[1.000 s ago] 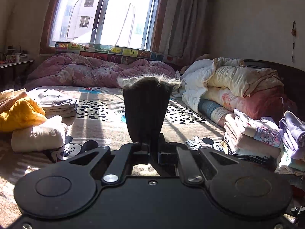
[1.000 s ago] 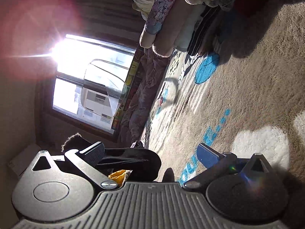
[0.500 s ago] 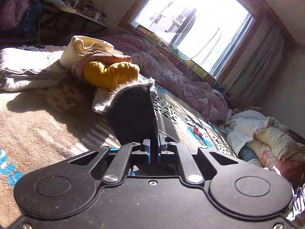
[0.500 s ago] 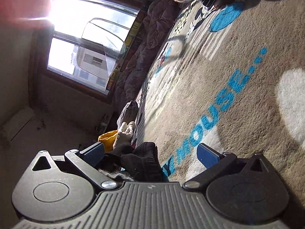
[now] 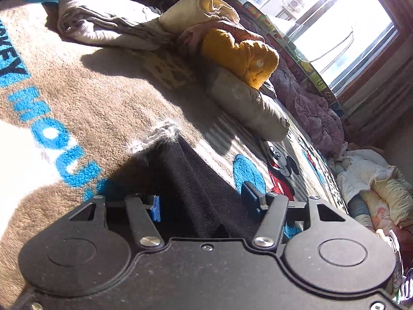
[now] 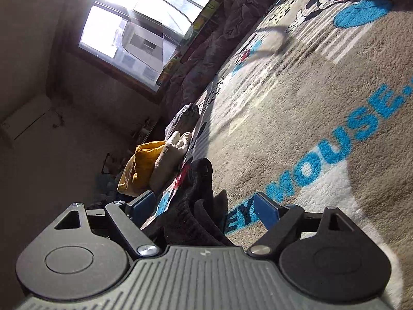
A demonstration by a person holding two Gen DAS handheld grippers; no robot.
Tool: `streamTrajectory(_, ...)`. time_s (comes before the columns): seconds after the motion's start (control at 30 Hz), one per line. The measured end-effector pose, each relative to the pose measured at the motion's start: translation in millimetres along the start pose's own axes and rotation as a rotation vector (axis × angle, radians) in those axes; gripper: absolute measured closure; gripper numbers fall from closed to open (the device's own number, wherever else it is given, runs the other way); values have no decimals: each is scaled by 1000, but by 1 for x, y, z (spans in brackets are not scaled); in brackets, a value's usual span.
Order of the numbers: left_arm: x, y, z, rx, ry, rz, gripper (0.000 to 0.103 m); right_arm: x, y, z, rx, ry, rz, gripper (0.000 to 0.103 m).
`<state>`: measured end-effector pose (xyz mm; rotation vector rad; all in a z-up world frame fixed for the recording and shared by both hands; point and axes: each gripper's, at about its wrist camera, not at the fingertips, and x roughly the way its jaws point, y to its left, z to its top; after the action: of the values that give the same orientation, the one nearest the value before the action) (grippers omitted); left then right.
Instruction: Fold clothes
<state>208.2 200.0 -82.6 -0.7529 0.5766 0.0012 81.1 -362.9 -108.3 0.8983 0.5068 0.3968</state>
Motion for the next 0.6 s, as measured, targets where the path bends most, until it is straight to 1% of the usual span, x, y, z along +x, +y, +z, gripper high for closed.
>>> streamTrajectory(0.1,3,5,5,-14,23,-22,45,26,16,13,-84,90,-19,19)
streamTrajectory(0.13,3,6,7,-12,28,-28,45,34,18,19,-94,120,-17,19)
streamTrajectory(0.2,5,10,12,-30,37,-41,45,60,21,33,-110,184,-43,19)
streamTrajectory(0.27,6,13,15,-45,40,-52,45,80,23,45,-141,230,-70,19)
streamTrajectory(0.37,7,15,19,-68,39,-62,45,97,24,52,-156,270,-64,20)
streamTrajectory(0.43,8,16,19,-68,43,-62,45,106,25,55,-160,293,-57,27)
streamTrajectory(0.47,8,16,19,-67,44,-63,45,111,25,57,-162,304,-54,36)
streamTrajectory(0.53,8,15,20,-63,46,-65,45,121,26,61,-165,326,-47,44)
streamTrajectory(0.57,8,15,20,-59,42,-66,45,126,27,62,-167,338,-43,57)
streamTrajectory(0.6,7,14,20,-55,39,-67,45,128,30,62,-182,344,-43,72)
